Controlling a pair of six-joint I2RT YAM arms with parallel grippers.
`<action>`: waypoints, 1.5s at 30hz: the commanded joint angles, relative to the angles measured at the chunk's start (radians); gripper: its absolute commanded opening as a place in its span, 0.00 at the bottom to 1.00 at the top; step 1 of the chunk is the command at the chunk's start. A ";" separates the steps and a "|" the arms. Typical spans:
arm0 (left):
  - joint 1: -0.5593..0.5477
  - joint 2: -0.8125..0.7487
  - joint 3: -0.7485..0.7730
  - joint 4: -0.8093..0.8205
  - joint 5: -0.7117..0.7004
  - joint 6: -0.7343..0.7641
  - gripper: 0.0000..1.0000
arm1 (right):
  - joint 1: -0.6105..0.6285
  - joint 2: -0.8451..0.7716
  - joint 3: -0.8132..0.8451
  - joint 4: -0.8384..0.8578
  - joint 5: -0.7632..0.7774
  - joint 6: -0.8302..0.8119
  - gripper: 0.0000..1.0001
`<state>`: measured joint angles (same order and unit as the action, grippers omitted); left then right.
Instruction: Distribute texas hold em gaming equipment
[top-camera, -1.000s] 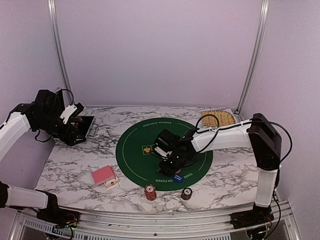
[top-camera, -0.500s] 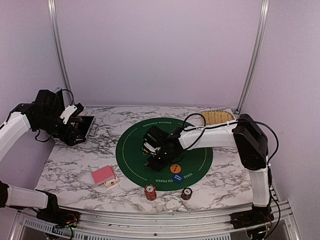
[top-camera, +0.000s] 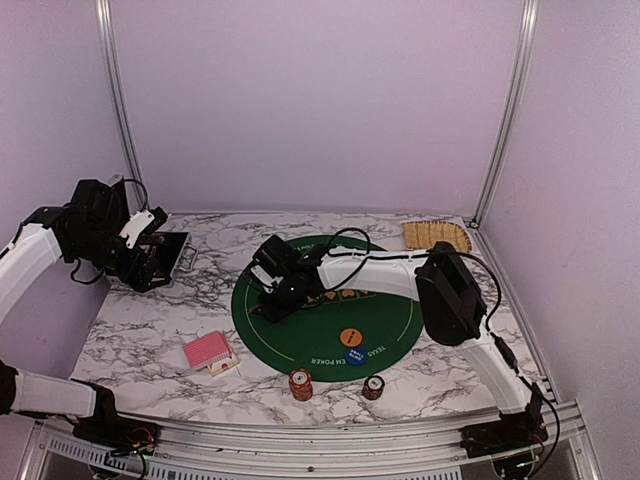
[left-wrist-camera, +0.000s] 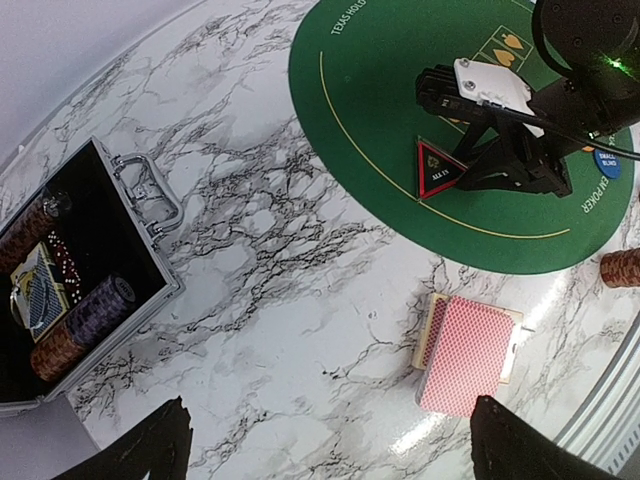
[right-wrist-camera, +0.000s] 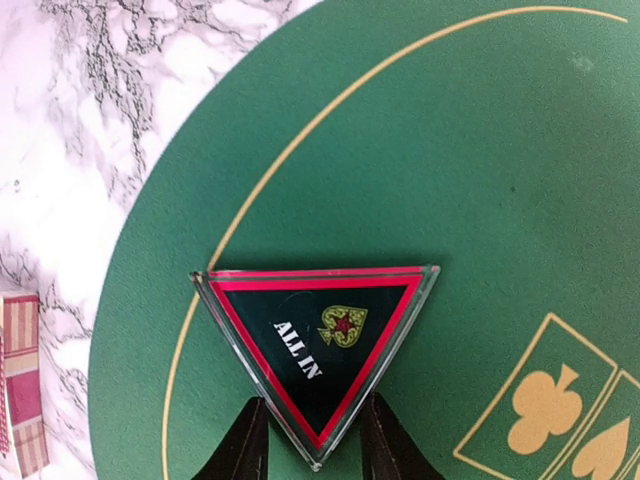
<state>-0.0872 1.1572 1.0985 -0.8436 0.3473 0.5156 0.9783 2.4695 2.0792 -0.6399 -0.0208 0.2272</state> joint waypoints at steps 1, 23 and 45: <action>-0.002 0.001 0.011 -0.032 -0.010 0.012 0.99 | -0.010 0.079 0.100 -0.036 -0.058 -0.022 0.31; -0.003 -0.007 0.021 -0.039 -0.021 0.006 0.99 | -0.029 -0.176 -0.027 -0.007 0.090 0.015 0.76; -0.003 -0.007 0.018 -0.048 -0.005 0.027 0.99 | -0.032 -0.651 -0.875 0.075 0.177 0.311 0.99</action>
<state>-0.0872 1.1572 1.0985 -0.8608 0.3313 0.5316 0.9493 1.8664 1.2083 -0.6266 0.1661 0.4805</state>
